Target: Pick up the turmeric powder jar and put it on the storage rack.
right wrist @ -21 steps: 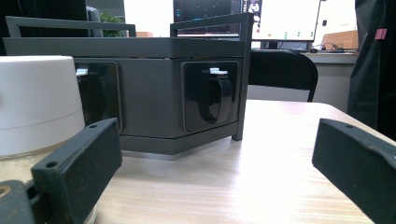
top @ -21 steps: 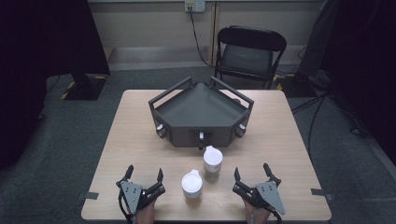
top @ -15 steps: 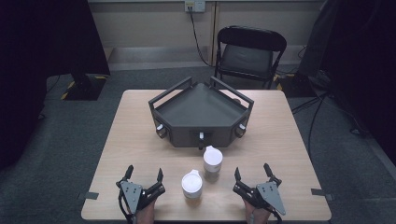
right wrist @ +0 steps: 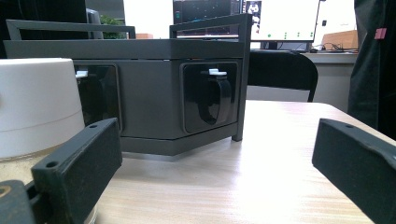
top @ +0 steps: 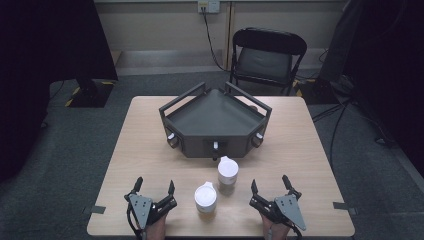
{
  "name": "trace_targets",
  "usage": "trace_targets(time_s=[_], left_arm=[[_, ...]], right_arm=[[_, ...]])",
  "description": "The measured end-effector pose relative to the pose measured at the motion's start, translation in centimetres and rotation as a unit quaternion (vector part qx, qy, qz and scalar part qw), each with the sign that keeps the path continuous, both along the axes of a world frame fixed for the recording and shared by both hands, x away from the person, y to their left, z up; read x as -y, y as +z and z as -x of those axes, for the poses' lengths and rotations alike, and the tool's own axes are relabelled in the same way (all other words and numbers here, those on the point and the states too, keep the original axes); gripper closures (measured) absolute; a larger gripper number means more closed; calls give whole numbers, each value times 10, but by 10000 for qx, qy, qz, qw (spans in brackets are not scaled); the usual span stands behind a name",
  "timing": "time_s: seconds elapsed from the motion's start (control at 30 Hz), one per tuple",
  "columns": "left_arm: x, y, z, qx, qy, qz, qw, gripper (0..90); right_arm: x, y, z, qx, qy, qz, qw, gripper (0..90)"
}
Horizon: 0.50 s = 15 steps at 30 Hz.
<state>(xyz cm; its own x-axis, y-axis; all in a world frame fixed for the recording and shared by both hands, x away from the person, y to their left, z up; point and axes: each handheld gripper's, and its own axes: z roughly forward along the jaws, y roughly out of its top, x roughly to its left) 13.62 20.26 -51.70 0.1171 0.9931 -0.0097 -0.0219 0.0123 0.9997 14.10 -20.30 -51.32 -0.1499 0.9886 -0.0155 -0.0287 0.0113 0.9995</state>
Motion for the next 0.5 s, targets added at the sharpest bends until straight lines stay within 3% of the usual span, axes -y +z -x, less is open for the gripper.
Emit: trace_targets(time_s=[0.5], left_arm=[[2, 1, -1, -33, 41, -17, 10000, 3]], right_arm=[[1, 0, 0, 13, 8, -10, 10000, 2]])
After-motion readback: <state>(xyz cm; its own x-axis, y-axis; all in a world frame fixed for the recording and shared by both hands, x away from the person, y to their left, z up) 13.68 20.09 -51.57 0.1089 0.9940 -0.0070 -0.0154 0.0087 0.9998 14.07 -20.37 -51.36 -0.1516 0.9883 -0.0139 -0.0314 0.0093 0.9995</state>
